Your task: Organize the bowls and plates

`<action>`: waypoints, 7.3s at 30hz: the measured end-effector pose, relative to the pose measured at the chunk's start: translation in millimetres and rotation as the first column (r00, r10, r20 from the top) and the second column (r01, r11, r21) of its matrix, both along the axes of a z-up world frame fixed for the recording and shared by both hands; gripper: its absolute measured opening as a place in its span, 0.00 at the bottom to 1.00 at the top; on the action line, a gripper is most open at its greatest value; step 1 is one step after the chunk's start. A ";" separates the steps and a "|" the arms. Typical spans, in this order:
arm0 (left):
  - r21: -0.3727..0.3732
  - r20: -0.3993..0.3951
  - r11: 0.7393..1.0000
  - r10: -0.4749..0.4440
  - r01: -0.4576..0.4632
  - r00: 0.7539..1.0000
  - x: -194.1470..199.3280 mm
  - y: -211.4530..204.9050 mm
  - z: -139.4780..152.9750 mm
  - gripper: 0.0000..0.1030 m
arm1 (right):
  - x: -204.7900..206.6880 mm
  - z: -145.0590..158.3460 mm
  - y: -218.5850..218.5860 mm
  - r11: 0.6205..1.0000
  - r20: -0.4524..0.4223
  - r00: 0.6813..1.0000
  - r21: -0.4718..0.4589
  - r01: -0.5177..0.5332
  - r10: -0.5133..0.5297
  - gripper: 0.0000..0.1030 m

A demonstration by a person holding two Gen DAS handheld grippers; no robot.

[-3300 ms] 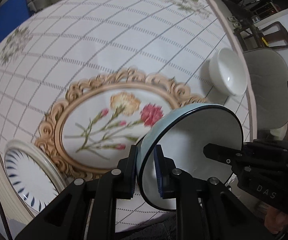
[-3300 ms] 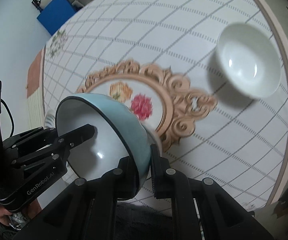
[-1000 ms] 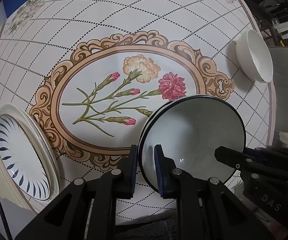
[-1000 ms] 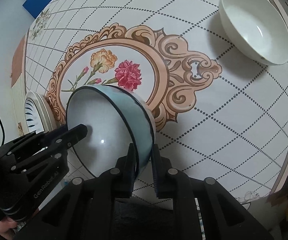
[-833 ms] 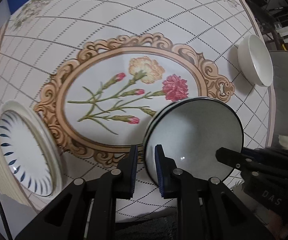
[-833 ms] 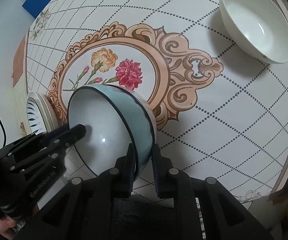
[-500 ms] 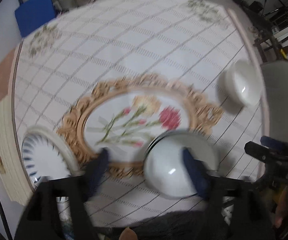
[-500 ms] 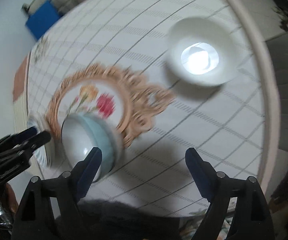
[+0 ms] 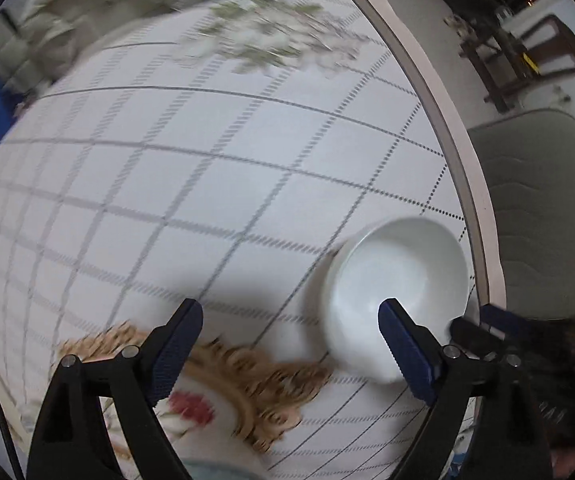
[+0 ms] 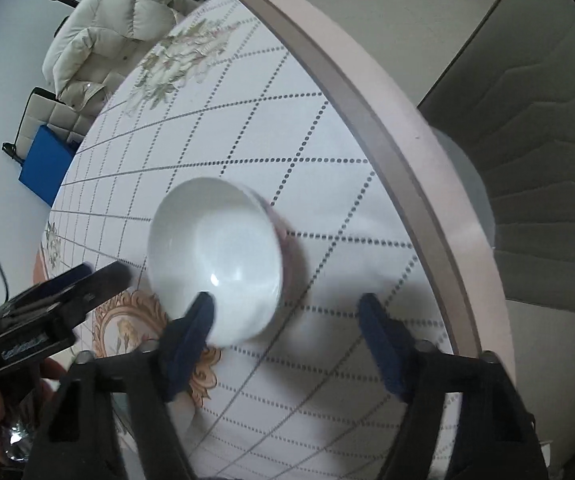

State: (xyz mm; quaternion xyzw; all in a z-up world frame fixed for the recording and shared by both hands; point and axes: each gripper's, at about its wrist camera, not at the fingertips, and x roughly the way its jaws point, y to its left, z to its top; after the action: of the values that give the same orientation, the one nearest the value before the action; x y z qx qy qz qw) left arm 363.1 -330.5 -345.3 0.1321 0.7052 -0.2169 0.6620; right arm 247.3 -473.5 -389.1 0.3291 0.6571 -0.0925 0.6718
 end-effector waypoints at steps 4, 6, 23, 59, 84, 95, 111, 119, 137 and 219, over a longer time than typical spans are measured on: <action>0.027 -0.036 0.998 -0.054 0.055 0.998 4.2 -23.1 -21.8 0.58 | 12.3 -20.1 0.0 0.999 -0.018 1.000 0.032 -0.019 0.020 0.55; 0.046 -0.055 0.996 -0.077 0.080 0.995 4.1 -30.5 -32.3 0.42 | 18.6 -30.2 0.8 0.999 -0.029 0.999 0.042 -0.031 0.032 0.47; -0.002 -0.026 0.998 -0.070 0.070 0.997 -11.3 -17.2 0.5 0.14 | 41.2 -15.7 27.4 0.993 -0.037 0.993 0.033 -0.114 0.115 0.09; -0.043 -0.034 0.984 0.172 -0.173 0.985 -117.5 210.2 33.8 0.14 | -31.8 55.8 243.5 0.897 -0.028 0.897 -0.013 -0.441 0.441 0.09; -0.059 -0.112 0.973 0.217 -0.225 0.970 -122.2 217.6 25.3 0.15 | -22.8 50.3 244.2 0.884 -0.075 0.884 -0.034 -0.465 0.462 0.09; -0.055 -0.133 0.968 0.237 -0.246 0.962 -124.6 218.8 28.2 0.19 | -25.0 44.2 241.3 0.887 -0.107 0.882 0.012 -0.461 0.460 0.11; -0.071 -0.068 0.956 0.279 -0.283 0.958 -125.3 223.9 48.1 0.52 | -23.0 46.9 234.8 0.890 -0.086 0.886 0.035 -0.454 0.456 0.57; -0.070 0.007 0.953 0.297 -0.296 0.955 -117.5 231.7 60.8 0.67 | -20.9 54.7 233.7 0.893 -0.049 0.892 0.047 -0.447 0.449 0.60; -0.253 0.026 0.908 0.351 -0.333 0.936 -124.7 269.3 32.3 0.98 | -40.5 32.1 191.1 0.888 0.197 0.908 0.215 -0.408 0.369 1.00; -0.387 -0.254 0.744 0.482 -0.545 0.838 -86.4 352.2 2.6 0.56 | 40.0 -32.7 388.4 0.678 0.128 0.830 0.516 -0.523 0.543 0.56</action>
State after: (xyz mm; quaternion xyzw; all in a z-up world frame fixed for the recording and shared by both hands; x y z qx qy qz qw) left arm 276.6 21.7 -342.7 -0.2375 0.6891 -0.1896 0.6578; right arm 287.3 -85.0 -421.7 0.2941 0.7352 0.2863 0.5395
